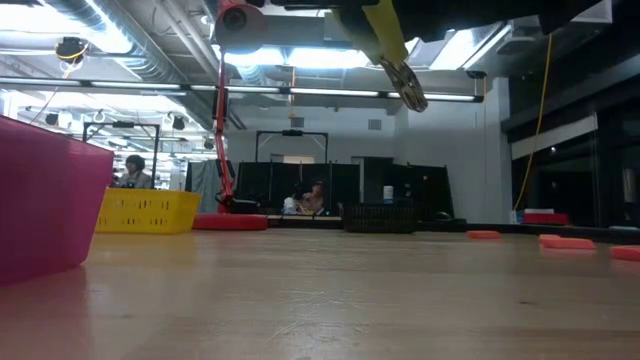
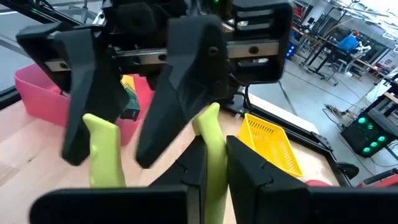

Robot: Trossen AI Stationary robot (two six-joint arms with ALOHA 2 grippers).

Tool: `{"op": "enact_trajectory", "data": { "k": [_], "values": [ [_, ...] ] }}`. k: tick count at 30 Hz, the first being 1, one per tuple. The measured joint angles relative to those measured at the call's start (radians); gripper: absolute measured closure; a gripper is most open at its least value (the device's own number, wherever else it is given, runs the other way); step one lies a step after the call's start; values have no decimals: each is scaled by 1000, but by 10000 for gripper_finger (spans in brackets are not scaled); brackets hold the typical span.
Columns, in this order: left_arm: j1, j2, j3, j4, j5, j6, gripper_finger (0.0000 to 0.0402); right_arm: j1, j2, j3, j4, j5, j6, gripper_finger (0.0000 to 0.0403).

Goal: Pick & Place School Supplies
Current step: Put the top hole puncher into the yellow bin

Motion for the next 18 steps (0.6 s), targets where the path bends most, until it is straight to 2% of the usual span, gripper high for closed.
{"op": "enact_trajectory", "data": {
  "k": [4,7,14,18],
  "values": [
    [6,0,0,-5,8,-6,248,0,0,0,0,-2,-3,363],
    [19,0,0,-24,36,-28,272,1,0,0,0,-3,-3,363],
    [50,0,0,-43,131,-55,379,11,0,-1,1,4,-4,363],
    [48,0,-1,-25,147,-48,379,12,0,-1,4,-1,-6,363]
  ]
}}
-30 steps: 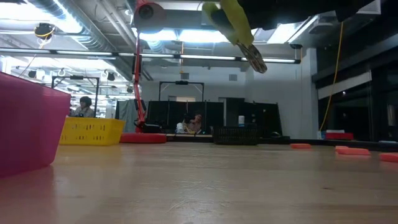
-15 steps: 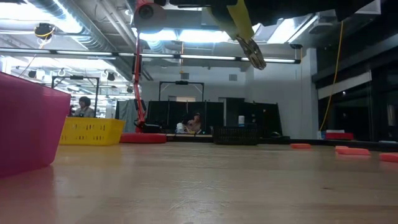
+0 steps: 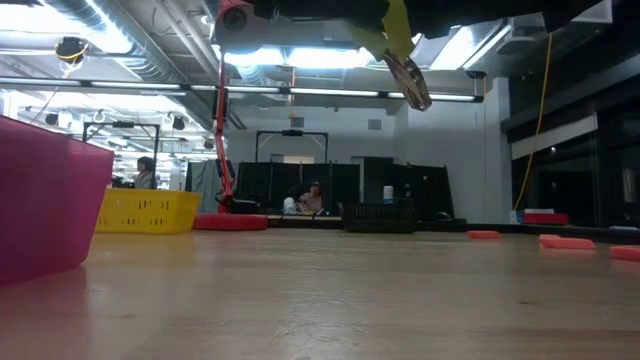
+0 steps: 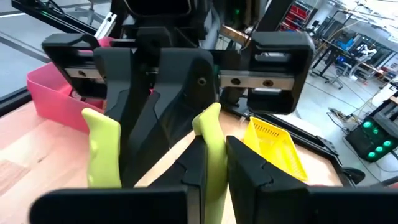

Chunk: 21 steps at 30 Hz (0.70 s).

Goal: Pick & Place School Supplies
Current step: Put the top hole puncher into the yellow bin

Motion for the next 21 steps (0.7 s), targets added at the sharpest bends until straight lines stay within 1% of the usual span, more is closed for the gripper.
{"op": "enact_trajectory", "data": {
  "k": [4,12,15,18,21],
  "values": [
    [-2,0,0,2,39,-25,342,1,0,0,3,-3,-8,363],
    [4,0,0,18,119,-76,244,1,0,0,3,-7,-11,363],
    [2,0,-1,34,115,-76,214,1,0,0,7,-6,-11,363],
    [2,2,-1,55,115,-76,200,0,-1,0,7,-6,-11,363],
    [4,2,1,99,128,-89,205,0,-1,1,8,8,-12,363]
  ]
}}
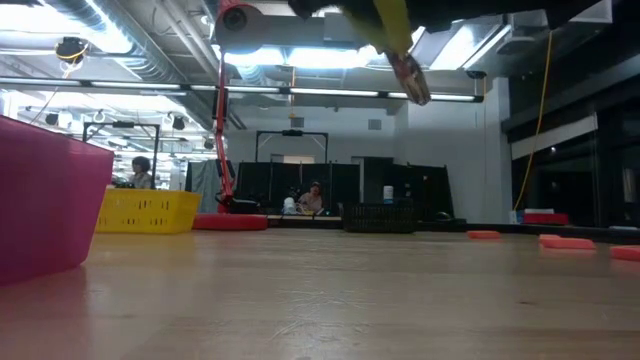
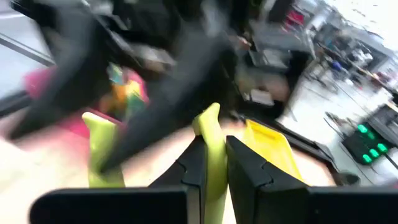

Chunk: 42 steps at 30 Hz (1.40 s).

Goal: Pick & Place School Supplies
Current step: Put the top hole puncher into the yellow bin

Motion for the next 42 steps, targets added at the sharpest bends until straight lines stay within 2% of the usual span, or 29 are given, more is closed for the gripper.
{"op": "enact_trajectory", "data": {
  "k": [5,11,15,19,24,29,32,36,42],
  "values": [
    [7,-1,1,33,-8,-14,241,-2,2,0,-5,15,-3,363],
    [14,-1,2,-15,-22,-34,312,6,3,-1,-14,16,-15,363],
    [13,-2,2,-34,-19,-41,327,16,3,-1,-12,32,-19,363],
    [10,-2,3,-55,-21,-45,306,18,3,-1,-13,32,-22,363],
    [-9,-3,2,-65,-21,-50,250,20,3,-2,-6,23,-21,363],
    [-48,-2,2,-70,-117,-22,189,19,3,-1,-1,23,-21,363],
    [-56,-1,0,-76,-131,-21,167,20,3,-1,4,23,-19,363],
    [-48,0,0,-81,-133,-38,163,26,3,-1,17,23,-21,363],
    [-37,0,0,-51,-115,-41,189,32,2,-1,24,27,-24,363]
  ]
}}
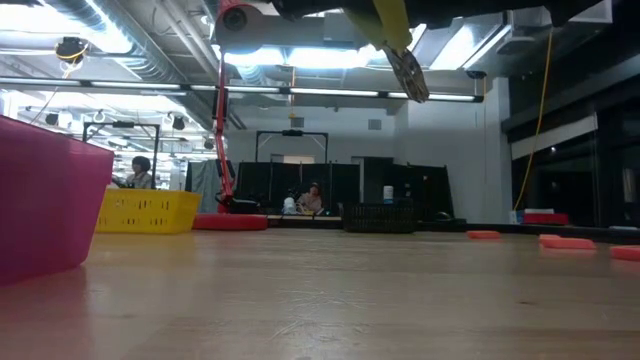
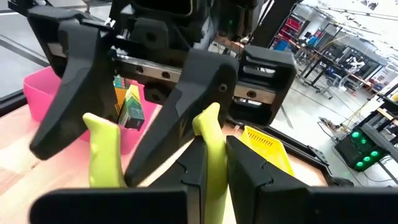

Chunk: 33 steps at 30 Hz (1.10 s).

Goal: Pick & Place School Supplies
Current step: Put the top hole puncher into the yellow bin

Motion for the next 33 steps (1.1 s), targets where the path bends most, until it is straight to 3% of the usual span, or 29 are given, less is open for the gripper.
{"op": "enact_trajectory", "data": {
  "k": [10,20,24,33],
  "values": [
    [22,0,0,6,15,-26,248,0,0,0,-4,0,-5,363],
    [27,-1,0,-8,5,-38,364,0,0,0,-12,4,-10,363],
    [23,-1,0,-14,7,-38,370,-1,0,0,-4,-47,-20,357],
    [15,0,0,-32,11,-54,372,-1,-2,2,70,-29,9,150]
  ]
}}
